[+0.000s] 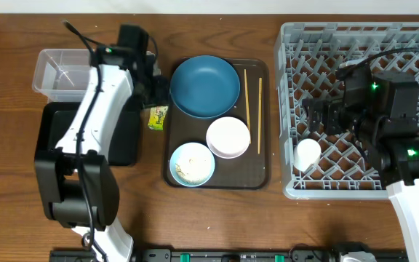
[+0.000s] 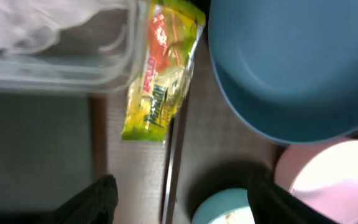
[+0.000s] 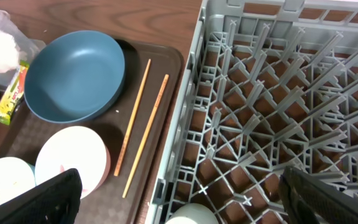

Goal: Sort waste into correct bins and load items into the dishwasher rack
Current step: 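Grasp the yellow snack wrapper beside the bin with the left gripper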

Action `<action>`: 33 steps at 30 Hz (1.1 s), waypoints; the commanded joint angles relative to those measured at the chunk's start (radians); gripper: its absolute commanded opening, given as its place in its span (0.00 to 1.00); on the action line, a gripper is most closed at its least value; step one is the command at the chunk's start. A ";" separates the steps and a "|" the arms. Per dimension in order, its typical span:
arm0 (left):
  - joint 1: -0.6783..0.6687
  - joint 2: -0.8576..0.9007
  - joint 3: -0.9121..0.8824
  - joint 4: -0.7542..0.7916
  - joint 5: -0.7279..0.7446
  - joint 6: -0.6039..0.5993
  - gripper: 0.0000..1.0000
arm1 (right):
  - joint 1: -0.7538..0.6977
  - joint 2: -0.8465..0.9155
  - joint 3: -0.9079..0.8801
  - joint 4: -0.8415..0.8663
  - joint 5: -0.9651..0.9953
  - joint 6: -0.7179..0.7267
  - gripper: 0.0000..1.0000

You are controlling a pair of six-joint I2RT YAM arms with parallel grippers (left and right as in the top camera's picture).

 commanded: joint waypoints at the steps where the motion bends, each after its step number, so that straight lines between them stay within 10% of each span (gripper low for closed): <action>1: 0.004 0.011 -0.086 0.076 -0.002 0.021 0.69 | -0.015 0.002 0.021 -0.002 -0.003 0.013 0.99; 11: 0.003 0.011 -0.248 0.325 -0.001 0.061 0.51 | -0.015 0.002 0.021 -0.002 0.000 0.013 0.99; 33: 0.004 0.017 -0.369 0.552 -0.002 0.114 0.46 | -0.015 0.002 0.021 -0.018 0.000 0.013 0.99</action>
